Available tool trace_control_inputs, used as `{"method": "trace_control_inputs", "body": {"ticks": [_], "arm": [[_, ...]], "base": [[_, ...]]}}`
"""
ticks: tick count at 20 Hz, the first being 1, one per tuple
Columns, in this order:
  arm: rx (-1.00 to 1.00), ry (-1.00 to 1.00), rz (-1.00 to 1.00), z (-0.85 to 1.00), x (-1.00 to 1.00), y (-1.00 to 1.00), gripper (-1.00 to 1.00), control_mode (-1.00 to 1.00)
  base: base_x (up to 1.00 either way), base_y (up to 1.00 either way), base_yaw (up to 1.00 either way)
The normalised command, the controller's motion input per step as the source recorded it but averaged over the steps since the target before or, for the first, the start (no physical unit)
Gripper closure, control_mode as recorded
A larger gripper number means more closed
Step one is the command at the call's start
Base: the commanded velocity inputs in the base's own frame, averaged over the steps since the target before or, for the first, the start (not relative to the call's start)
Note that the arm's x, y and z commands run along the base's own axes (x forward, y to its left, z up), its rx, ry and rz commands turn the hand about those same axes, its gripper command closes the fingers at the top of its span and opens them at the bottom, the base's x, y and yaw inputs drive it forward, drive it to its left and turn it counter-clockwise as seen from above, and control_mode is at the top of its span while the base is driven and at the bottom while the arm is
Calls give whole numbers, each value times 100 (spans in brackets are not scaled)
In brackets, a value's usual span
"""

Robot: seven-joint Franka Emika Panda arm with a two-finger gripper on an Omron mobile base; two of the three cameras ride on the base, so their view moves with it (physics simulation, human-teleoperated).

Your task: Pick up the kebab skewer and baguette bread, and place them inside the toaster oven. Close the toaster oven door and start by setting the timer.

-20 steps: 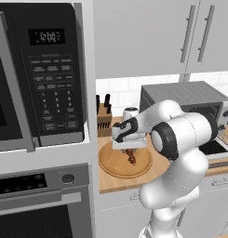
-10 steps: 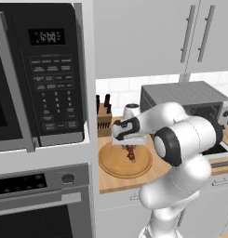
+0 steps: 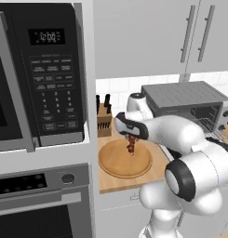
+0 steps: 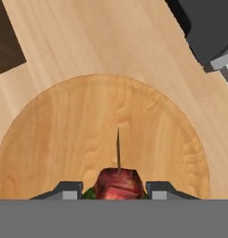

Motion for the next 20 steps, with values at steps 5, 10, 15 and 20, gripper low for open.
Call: {"method": "trace_control_inputs", "body": {"ticks": [5, 10, 15, 20], "arm": [[6, -11, -28, 69, -65, -25, 100, -100], [8, -11, -37, 70, -79, -37, 100, -100], [8, -22, -43, 38, -50, -54, 100, -100], [13, -18, -44, 58, -34, -66, 100, -100]], "base": [[0, 0, 0], [0, 0, 0], [0, 0, 0], [0, 0, 0]]}}
